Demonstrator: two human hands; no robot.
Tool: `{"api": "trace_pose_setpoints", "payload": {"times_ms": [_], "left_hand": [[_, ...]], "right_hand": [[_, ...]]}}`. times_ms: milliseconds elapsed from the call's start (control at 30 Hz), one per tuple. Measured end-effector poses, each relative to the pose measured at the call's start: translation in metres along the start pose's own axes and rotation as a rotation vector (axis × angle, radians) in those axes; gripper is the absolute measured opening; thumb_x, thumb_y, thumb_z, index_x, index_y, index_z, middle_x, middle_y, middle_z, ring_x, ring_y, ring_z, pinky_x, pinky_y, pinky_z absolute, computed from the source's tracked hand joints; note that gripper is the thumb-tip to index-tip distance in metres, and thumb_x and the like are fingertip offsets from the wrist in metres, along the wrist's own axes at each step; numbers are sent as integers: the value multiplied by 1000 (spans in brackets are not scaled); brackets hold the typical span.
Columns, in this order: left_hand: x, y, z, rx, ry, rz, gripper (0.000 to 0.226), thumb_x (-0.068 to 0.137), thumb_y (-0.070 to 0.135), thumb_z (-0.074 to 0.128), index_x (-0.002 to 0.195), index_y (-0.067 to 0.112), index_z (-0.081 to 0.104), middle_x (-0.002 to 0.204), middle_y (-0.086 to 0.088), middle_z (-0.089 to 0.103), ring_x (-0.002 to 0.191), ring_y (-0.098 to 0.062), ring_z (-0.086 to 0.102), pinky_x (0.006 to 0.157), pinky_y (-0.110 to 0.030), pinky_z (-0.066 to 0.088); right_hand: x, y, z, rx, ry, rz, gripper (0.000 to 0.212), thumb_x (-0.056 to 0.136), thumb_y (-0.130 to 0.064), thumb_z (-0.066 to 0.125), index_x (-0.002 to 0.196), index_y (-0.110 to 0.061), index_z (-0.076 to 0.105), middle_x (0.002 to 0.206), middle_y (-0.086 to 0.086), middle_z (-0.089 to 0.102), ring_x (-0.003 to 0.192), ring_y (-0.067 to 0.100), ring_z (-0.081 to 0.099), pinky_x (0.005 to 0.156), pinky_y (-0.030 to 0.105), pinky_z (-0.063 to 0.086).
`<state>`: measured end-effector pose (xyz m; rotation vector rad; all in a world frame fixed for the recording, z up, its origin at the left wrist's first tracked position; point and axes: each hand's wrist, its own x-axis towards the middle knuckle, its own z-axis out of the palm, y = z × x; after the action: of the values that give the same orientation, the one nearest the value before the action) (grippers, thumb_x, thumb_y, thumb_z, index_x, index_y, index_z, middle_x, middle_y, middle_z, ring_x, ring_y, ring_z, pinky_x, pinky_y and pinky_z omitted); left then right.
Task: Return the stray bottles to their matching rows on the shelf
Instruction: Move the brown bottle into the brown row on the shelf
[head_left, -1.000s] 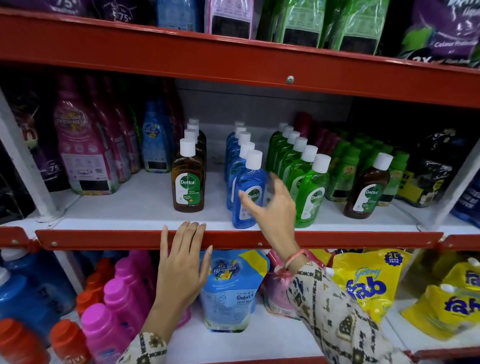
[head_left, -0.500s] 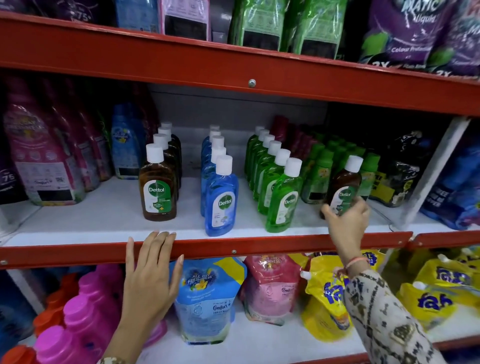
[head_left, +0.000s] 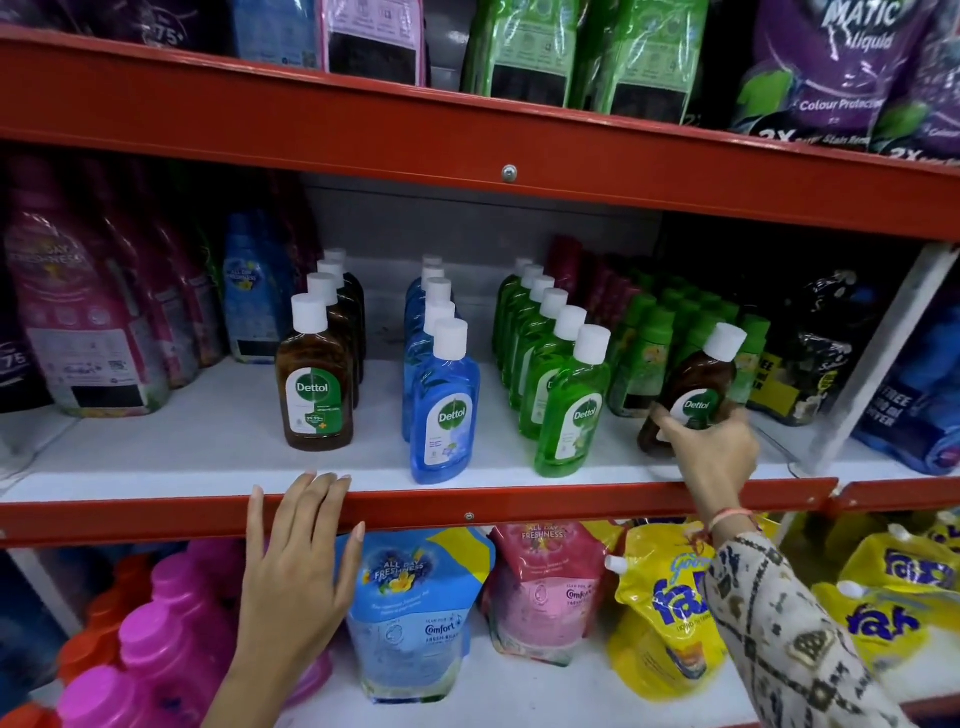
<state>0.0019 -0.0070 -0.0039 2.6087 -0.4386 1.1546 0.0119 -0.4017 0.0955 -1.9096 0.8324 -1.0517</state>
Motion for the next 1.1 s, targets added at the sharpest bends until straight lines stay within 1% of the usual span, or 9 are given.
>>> {"api": "trace_pose_setpoints", "payload": {"times_ms": [167,200,300,333,533,700,867,967,1100], "left_hand": [[0,2,-1,-2,-12,-15,52,95,37,40,133,5,55,131,-14,61,129,-29,50,119,-59,21],[1,2,-2,-3,-23,-18,52,95,37,39,134,6,54,133,-14,61,130,-29,49,120,-58,20],[2,-1,-6,-12,-53,-15,55,96,39,38,139,7,51,141,-13,55,137,-25,43,122,-52,18],[2,-4,-9,-14,-58,-19,56,96,40,37,140,6,49,144,-13,53,139,-25,41,123,-50,16],[2,-41,-22,59,-61,-130,63,94,43,36,141,3,46,149,-17,47,140,-30,38,121,-51,14],[-3,-61,-25,98,-51,-99,63,96,47,34,132,0,55,135,-19,59,132,-31,46,117,-52,23],[-3,-60,-23,61,-42,-120,60,93,45,39,127,0,58,128,-18,63,127,-33,51,119,-51,21],[-3,-60,-22,32,-46,-116,58,93,44,40,127,0,58,127,-17,62,127,-33,50,120,-50,18],[-3,-61,-23,-27,-60,-136,57,95,44,39,129,3,57,130,-14,62,130,-28,47,124,-43,9]], "right_hand": [[-61,-34,-27,128,-22,-122,75,67,-53,81,122,-10,55,100,2,67,89,20,65,84,40,55],[-76,-46,-32,158,-37,-148,75,66,-53,82,122,-11,55,99,0,65,85,14,65,82,35,54],[-120,-78,-40,259,-123,-219,71,65,-44,85,119,-10,55,88,-10,62,72,-20,58,67,0,40],[-134,-86,-39,294,-165,-233,72,63,-43,85,119,-12,55,85,-16,59,71,-27,54,63,-5,37],[-212,-134,-6,420,-486,-318,76,50,-56,86,113,-31,52,99,-21,63,92,-16,59,68,-4,41],[-250,-161,50,389,-546,-331,70,50,-57,87,105,-36,48,93,-20,64,88,-4,64,74,6,46],[-260,-168,99,252,-543,-286,73,53,-63,79,106,-25,47,101,-4,64,98,16,63,83,31,50],[-263,-169,112,133,-539,-281,78,56,-64,78,107,-14,47,107,6,64,105,28,61,85,36,46],[-264,-169,118,54,-559,-285,83,58,-63,79,112,-8,48,112,9,62,109,30,60,86,36,47]]}}
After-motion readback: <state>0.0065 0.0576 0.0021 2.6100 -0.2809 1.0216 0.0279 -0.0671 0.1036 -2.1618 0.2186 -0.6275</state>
